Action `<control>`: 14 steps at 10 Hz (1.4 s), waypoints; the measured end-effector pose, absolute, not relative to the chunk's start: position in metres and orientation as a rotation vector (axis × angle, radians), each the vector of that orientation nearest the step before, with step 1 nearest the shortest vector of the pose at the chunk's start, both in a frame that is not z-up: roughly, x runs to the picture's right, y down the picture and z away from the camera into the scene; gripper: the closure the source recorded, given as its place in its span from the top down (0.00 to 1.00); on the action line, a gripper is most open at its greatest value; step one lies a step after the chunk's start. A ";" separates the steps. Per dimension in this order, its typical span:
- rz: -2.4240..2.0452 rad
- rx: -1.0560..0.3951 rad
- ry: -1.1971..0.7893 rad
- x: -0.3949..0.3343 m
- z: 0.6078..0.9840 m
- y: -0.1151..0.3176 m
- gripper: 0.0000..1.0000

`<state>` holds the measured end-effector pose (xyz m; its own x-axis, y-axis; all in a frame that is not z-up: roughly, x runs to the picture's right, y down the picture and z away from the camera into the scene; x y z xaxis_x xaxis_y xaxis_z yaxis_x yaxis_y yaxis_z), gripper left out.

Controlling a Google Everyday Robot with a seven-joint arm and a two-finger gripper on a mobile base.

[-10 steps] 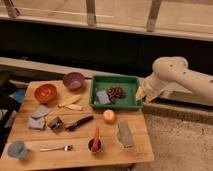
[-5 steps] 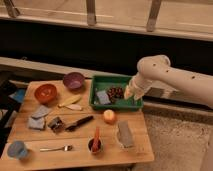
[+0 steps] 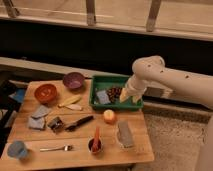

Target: Place apple in plastic cup

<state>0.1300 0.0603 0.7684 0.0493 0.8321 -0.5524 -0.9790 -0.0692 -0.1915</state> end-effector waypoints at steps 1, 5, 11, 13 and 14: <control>1.509 -0.640 0.314 0.123 0.766 0.070 0.79; 1.461 -0.732 0.307 0.089 0.763 0.094 0.80; 1.430 -0.803 0.314 0.043 0.790 0.119 0.80; 1.430 -0.789 0.350 0.042 0.805 0.121 0.80; 1.435 -0.782 0.372 0.044 0.814 0.121 0.80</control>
<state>0.0443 0.1211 0.8143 0.1356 0.7369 -0.6623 -0.9658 -0.0507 -0.2542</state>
